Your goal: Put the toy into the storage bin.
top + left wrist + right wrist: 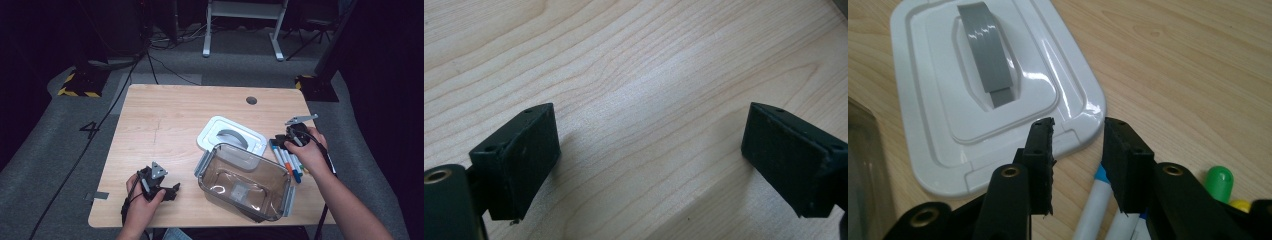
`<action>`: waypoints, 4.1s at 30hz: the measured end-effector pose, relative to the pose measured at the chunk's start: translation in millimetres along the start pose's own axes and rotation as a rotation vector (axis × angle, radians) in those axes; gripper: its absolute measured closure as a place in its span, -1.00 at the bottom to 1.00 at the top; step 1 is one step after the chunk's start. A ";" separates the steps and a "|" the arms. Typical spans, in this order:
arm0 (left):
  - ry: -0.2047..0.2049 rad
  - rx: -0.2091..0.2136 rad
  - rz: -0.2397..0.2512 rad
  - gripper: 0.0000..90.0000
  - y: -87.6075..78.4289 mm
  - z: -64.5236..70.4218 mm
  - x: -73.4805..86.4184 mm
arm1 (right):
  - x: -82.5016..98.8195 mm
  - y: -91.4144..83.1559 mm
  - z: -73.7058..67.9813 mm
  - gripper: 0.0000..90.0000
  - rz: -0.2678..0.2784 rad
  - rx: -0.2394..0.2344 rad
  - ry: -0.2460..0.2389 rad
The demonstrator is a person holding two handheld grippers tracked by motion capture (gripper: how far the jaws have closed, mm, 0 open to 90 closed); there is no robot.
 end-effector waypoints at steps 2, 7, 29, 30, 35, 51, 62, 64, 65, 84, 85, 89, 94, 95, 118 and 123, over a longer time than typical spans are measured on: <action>0.000 0.000 0.000 -0.80 0.0 0.0 0.0 | 5.3 3.8 1.5 0.46 -0.041 0.001 0.024; 0.000 0.001 -0.001 -0.81 0.0 -0.1 -0.1 | 12.9 12.8 1.7 0.42 -0.087 0.031 0.040; 0.000 0.002 0.000 -0.81 0.5 -0.1 -0.4 | 25.8 42.2 4.6 0.67 -0.207 0.055 0.196; 0.000 0.003 0.000 -0.81 0.5 -0.1 -0.4 | 26.3 41.8 5.3 0.70 -0.206 0.057 0.225; 0.000 0.003 0.000 -0.81 0.5 -0.1 -0.4 | 27.3 38.4 7.6 0.72 -0.189 0.034 0.292; 0.005 0.008 -0.005 -0.86 2.2 0.1 -2.7 | 8.5 -33.8 0.1 0.72 -0.011 -0.008 0.227; 0.005 0.007 -0.004 -0.86 2.2 0.1 -2.6 | -10.8 -82.0 -24.5 0.72 0.060 -0.047 0.123; 0.005 0.008 -0.004 -0.86 2.2 0.1 -2.6 | -13.0 -85.9 -28.7 0.72 0.059 -0.048 0.109; 0.005 0.007 -0.004 -0.86 2.2 0.1 -2.6 | -15.6 -90.5 -34.4 0.72 0.063 -0.052 0.088; 0.024 0.010 -0.025 -1.00 7.5 -1.1 -9.9 | -25.3 -115.9 -123.3 0.72 0.041 -0.188 -0.164; 0.025 0.011 -0.028 -1.00 7.3 -1.2 -10.1 | -25.6 -113.6 -131.4 0.72 0.036 -0.202 -0.197; 0.026 0.008 -0.025 -1.00 7.7 -1.2 -10.3 | -25.8 -104.4 -144.9 0.72 -0.001 -0.238 -0.242; 0.024 0.009 -0.026 -1.00 7.7 -1.1 -10.3 | -26.6 -94.1 -161.3 0.72 -0.051 -0.273 -0.287; 0.024 0.009 -0.026 -1.00 7.7 -1.1 -10.3 | -26.6 -94.1 -161.3 0.72 -0.051 -0.273 -0.287; 0.024 0.010 -0.025 -1.00 7.8 -1.1 -10.3 | -28.2 -28.6 -207.3 0.72 -0.373 -0.292 -0.398; 0.025 0.009 -0.026 -1.00 7.7 -1.2 -10.3 | -26.6 -15.6 -211.4 0.72 -0.405 -0.295 -0.400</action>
Point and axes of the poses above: each handheld gripper's, and its own axes: y roughly forward along the jaws, x roughly out of its underside, z roughly to its right, the point moved 1 cm from there along y, roughly forward along the jaws, and after that the axes turned 10 degrees about -z, right-handed, at the moved point
